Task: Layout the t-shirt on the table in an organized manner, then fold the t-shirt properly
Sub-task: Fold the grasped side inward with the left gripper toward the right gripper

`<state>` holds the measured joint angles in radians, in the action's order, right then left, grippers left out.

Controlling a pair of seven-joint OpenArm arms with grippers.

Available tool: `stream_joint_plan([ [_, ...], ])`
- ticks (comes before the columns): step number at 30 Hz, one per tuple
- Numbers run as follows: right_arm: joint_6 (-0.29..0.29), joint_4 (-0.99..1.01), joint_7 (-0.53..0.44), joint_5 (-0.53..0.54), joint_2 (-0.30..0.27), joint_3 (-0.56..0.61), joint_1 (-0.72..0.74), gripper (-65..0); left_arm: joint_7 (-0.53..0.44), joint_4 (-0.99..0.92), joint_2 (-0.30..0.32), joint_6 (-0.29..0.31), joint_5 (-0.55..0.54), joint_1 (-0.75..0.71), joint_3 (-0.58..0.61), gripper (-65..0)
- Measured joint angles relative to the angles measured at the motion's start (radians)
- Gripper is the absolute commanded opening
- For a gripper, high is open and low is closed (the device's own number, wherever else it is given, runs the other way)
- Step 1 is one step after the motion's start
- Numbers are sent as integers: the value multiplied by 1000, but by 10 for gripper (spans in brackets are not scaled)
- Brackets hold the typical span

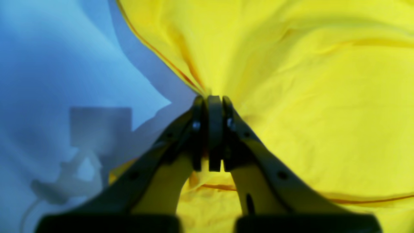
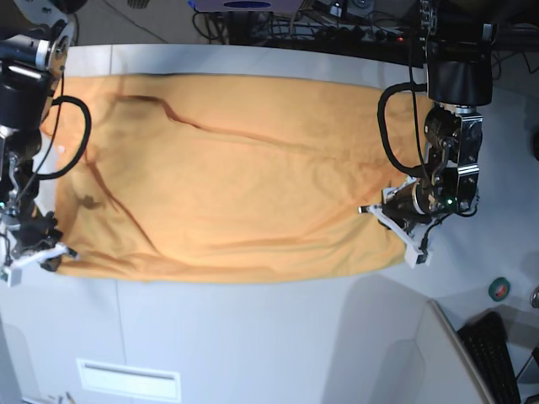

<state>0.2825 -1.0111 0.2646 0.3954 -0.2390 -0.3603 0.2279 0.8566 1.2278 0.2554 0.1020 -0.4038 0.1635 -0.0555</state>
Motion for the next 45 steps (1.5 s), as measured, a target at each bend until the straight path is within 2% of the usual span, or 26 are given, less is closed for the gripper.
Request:
stream_joint_plan([
  [4, 1, -91, 0, -2, 21, 0, -35, -650, 1, 0, 2, 3, 0, 0, 0, -650],
  [11, 1, -95, 3, -6, 28, 0, -48, -650, 6, 72, 2, 3, 3, -22, 1, -650],
  [15, 1, -95, 4, -6, 30, 0, -48, -650, 126, 162, 17, 3, -7, -58, -4, -650],
  [30, 1, -95, 6, -6, 29, 0, -46, -650, 248, 177, 18, 2, -9, -139, -13, -650],
  [31, 1, -95, 6, -6, 28, 1, -46, -650, 262, 177, 16, 3, -12, -139, -21, -591],
  [35, 1, -95, 5, -6, 26, 0, -47, -650, 276, 199, 11, 3, -10, -177, -126, -232],
  [37, 1, -95, 6, -6, 27, 0, -47, -650, 281, 222, 17, 0, 0, -198, -165, -135],
  [38, 1, -95, 6, -7, 27, 0, -46, -650, 281, 237, 19, 0, 0, -208, -181, -117],
  [45, 1, -95, 6, -6, 25, 1, -46, -650, 275, 251, 16, 2, -3, -189, -294, -115],
])
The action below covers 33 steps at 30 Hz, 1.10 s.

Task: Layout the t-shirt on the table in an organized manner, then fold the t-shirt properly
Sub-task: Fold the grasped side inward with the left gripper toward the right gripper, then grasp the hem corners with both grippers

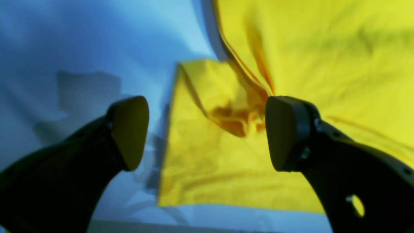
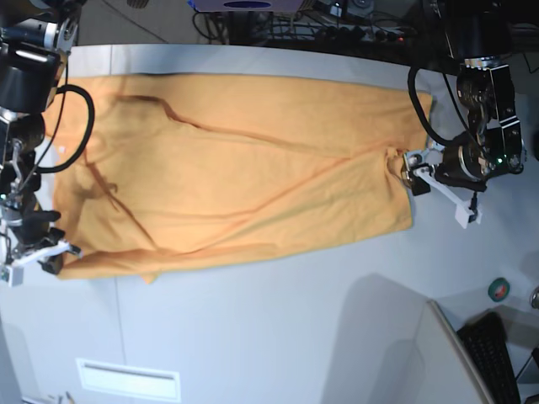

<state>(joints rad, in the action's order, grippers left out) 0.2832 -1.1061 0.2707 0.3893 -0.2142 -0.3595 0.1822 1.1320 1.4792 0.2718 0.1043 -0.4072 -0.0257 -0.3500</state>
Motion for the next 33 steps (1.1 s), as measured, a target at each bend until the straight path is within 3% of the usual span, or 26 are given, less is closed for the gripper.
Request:
stream_joint_plan([
  [8, 0, 0, 1, 2, 2, 0, 0, -650, -219, -438, -1, 2, -1, 261, 12, -117],
  [16, 0, 0, 2, 0, 1, 0, 0, -650, -436, -683, -4, 1, 0, 375, 167, -117],
  [23, 0, 0, 2, 0, 0, 0, 0, -650, -456, -730, -1, 5, -11, 403, 176, -132],
  [25, 0, 0, 3, 0, -1, 0, 0, -650, -456, -733, -1, 5, -7, 403, 176, -202],
  [33, 0, 0, 3, 0, 0, 0, 0, -650, -467, -735, -3, 1, -8, 383, 174, -627],
])
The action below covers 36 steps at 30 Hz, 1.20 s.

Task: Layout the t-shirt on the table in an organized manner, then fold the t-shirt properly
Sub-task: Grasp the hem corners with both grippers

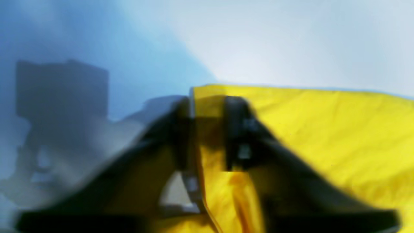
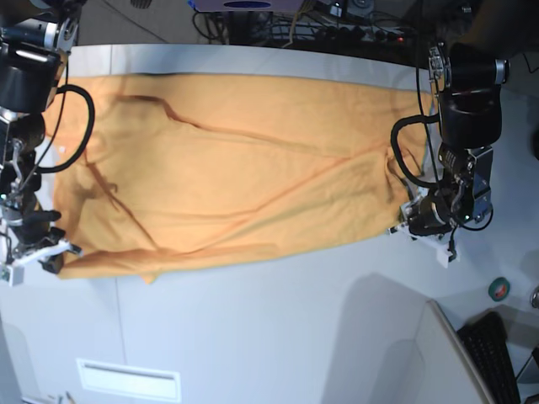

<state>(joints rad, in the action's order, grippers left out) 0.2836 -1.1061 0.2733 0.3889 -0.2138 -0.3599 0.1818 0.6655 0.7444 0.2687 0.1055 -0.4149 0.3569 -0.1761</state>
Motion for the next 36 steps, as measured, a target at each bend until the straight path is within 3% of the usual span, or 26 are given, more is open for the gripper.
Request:
stream_joint_plan([
  [5, 0, 0, -3, 0, 2, 0, 0, -650, -87, -1, -6, 6, -5, -19, 1, -650],
  [11, -1, 62, -8, 1, -2, 0, 40, -650, -43, 4, -11, -1, 13, 27, 16, -650],
  [21, -4, 266, -11, -2, -59, 0, 216, -650, -14, 13, -11, 0, -3, 191, 242, -650],
  [32, 0, 275, -11, -3, -58, 0, 271, -650, -3, 15, -11, 0, 3, 189, 249, -650],
  [36, 1, 324, -25, 0, -57, 0, 267, -650, -3, 111, -3, 0, 2, 159, 249, -650],
])
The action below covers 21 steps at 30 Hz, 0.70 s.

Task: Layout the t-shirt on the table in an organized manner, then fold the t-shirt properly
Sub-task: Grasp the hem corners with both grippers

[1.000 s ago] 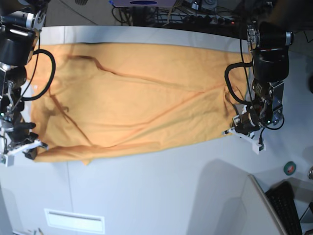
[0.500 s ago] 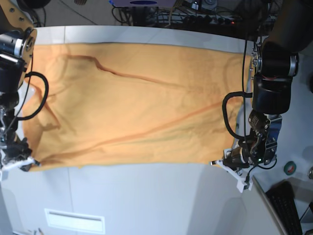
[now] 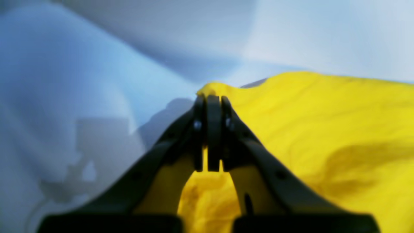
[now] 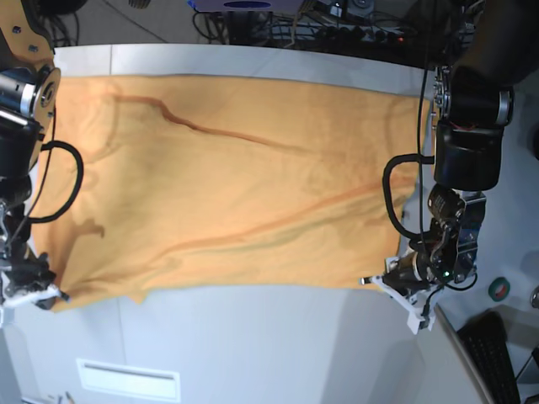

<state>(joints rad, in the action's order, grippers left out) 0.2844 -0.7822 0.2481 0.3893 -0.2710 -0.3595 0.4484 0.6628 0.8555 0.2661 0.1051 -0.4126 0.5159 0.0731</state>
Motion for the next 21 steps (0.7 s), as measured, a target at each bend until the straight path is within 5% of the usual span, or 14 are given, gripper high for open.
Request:
stream_joint_plan([
  [9, -1, 74, -91, -3, 8, 0, -61, -650, 3, 66, -2, 0, 4, 8, 4, -650],
  [21, -1, 34, -93, 0, 9, 0, -56, -650, 4, 73, -8, 0, 0, 63, 11, -650],
])
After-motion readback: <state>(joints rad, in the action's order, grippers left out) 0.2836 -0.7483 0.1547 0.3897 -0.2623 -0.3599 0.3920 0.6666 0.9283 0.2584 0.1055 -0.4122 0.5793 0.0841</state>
